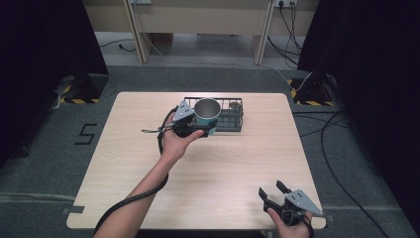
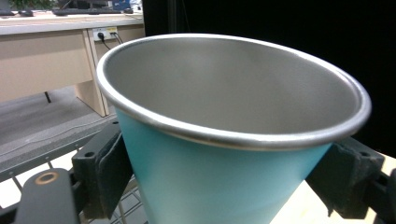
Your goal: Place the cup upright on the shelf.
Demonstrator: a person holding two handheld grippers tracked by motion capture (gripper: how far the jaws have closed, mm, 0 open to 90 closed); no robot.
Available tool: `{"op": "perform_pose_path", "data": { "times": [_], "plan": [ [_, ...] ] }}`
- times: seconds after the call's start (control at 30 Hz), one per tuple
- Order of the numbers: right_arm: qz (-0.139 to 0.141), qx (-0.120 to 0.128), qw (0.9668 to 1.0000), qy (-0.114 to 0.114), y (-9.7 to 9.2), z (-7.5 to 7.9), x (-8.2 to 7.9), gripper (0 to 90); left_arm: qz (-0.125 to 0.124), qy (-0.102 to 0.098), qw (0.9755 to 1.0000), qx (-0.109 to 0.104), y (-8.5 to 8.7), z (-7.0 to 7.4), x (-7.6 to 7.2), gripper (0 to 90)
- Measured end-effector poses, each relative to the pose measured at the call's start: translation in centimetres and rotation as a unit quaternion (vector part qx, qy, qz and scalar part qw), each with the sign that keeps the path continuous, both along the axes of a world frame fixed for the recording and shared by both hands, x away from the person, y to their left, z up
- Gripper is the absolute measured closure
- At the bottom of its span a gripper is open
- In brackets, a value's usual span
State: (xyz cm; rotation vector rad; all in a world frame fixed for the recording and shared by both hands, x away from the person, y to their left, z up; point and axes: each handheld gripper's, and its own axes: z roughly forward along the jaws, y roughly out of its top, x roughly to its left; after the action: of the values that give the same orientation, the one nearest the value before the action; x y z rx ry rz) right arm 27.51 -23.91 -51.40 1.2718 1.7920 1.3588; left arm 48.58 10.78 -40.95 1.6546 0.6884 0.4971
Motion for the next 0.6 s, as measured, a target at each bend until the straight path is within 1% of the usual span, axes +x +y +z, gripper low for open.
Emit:
{"op": "perform_pose_path", "data": {
  "times": [0.1,0.23,0.33,0.4,0.43,0.6],
  "plan": [
    [-0.001,-0.003,1.0000,0.000,-0.1,0.0,0.0,26.9,0.001,-0.001,1.0000,0.000,0.0,0.1,0.2,15.8],
    [-0.001,0.000,1.0000,0.004,-0.1,-0.1,0.0,26.9,0.003,-0.003,1.0000,-0.002,-0.2,0.6,0.7,15.9],
    [-0.001,0.000,1.0000,0.005,-0.1,-0.1,0.0,26.9,0.002,-0.005,1.0000,0.001,-0.4,0.9,1.1,15.9],
    [-0.001,-0.003,1.0000,0.004,-0.1,-0.2,0.0,26.9,0.002,-0.004,1.0000,0.002,-0.6,1.1,1.3,15.8],
    [-0.001,0.000,1.0000,0.007,-0.1,-0.2,0.0,27.0,0.002,-0.003,1.0000,0.002,-0.6,1.1,1.5,15.8],
    [-0.002,0.001,1.0000,0.007,-0.2,-0.2,0.0,27.1,0.004,-0.002,1.0000,0.001,-0.8,1.4,2.1,15.9]
  ]
}}
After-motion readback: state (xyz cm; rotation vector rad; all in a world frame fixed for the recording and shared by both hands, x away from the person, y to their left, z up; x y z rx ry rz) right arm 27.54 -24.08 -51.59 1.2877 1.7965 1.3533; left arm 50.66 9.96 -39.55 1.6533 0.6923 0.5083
